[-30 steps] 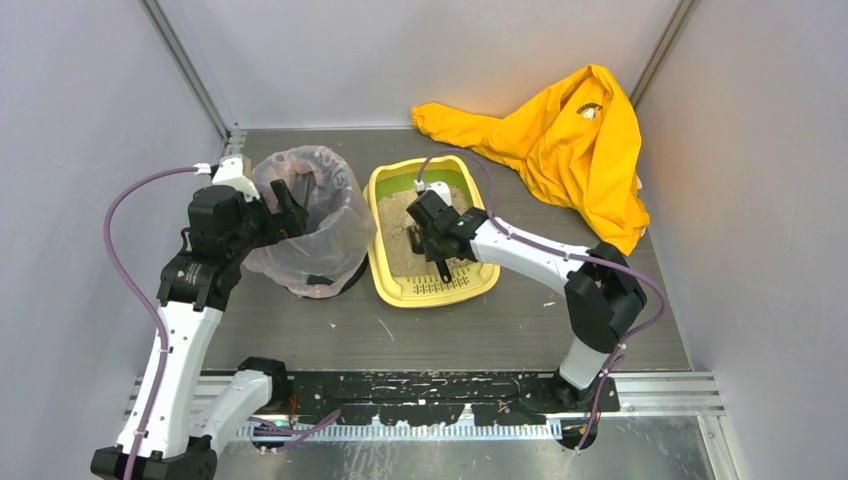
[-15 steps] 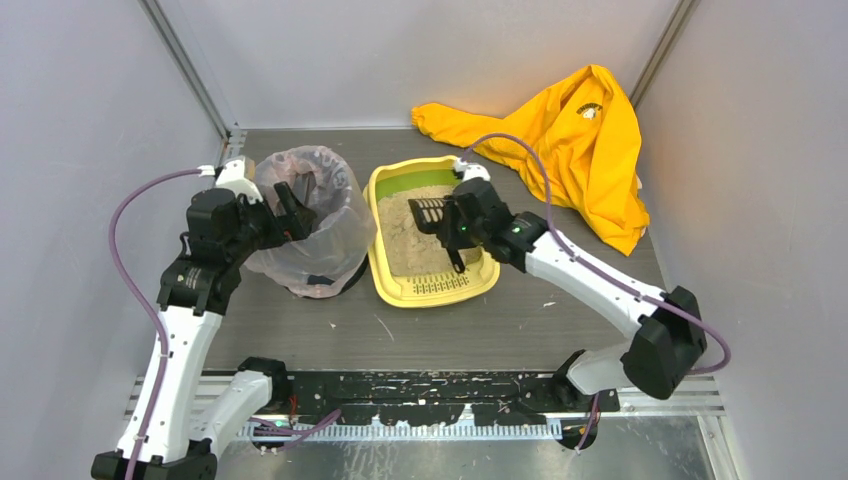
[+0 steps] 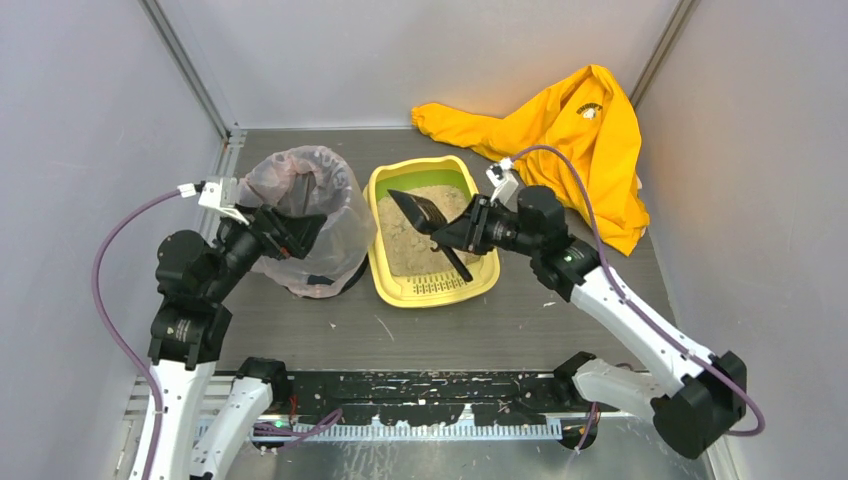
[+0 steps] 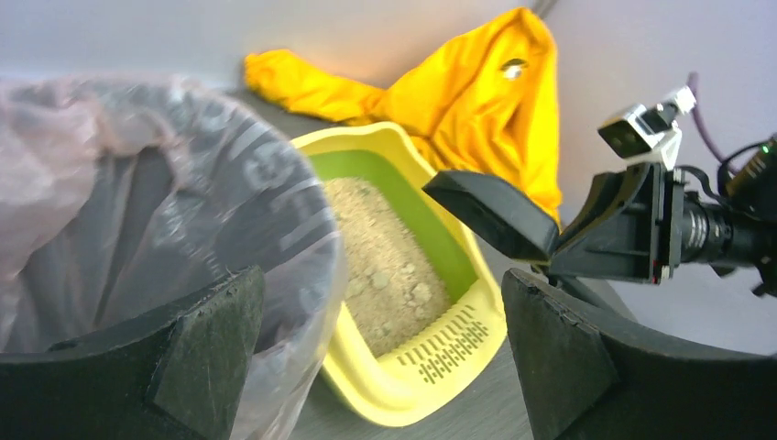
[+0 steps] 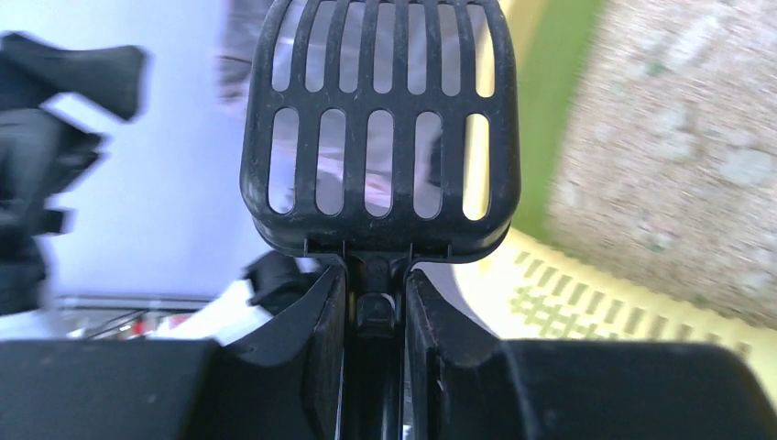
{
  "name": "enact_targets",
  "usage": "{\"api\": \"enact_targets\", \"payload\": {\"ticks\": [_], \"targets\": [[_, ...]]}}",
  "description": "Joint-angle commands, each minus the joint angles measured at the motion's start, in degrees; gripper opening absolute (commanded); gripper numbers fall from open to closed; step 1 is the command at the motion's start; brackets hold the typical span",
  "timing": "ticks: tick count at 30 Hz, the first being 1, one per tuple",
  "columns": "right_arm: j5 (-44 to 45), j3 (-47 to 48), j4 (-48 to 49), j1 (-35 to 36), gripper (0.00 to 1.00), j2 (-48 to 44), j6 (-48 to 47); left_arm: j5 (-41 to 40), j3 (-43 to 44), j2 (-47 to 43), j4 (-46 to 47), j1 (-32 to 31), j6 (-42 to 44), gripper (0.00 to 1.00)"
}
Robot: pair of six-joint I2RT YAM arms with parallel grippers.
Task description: Clean the litter box
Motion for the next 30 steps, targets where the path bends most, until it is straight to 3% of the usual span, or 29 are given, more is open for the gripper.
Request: {"api": "enact_targets", "payload": {"ticks": [1, 5, 10, 16, 23, 30], "targets": [[-13.14, -1.05, 15.94, -1.61, 0.01, -6.00, 9.40, 12.17, -1.74, -1.78, 12.43, -0.11, 0.42, 1.00], [-18.69, -2.52, 26.55, -2.68, 0.01, -7.08, 20.14, 19.18, -2.08, -1.40, 16.90, -0.08, 0.45, 1.00], [-24.62, -2.99, 43.61, -2.83, 0.01, -4.32, 34.10, 27.74, -7.78, -0.93, 35.30, -0.08, -2.92, 1.00], [-27.57, -5.79, 54.09, -2.83, 0.01, -4.95, 42.30, 36.88, -6.15, 3.82, 40.80, -0.14, -2.02, 0.98], [-31.13, -8.64, 55.20, -2.83, 0.01, -9.09, 44.76, 47.31, 0.14, 9.73, 38.30, -0.33, 2.26, 0.90], [-33.38, -11.27, 52.99, -2.87, 0.01, -12.34, 43.46, 51.72, 5.40, 11.85, 28.85, -3.12, 10.30, 0.98]]}}
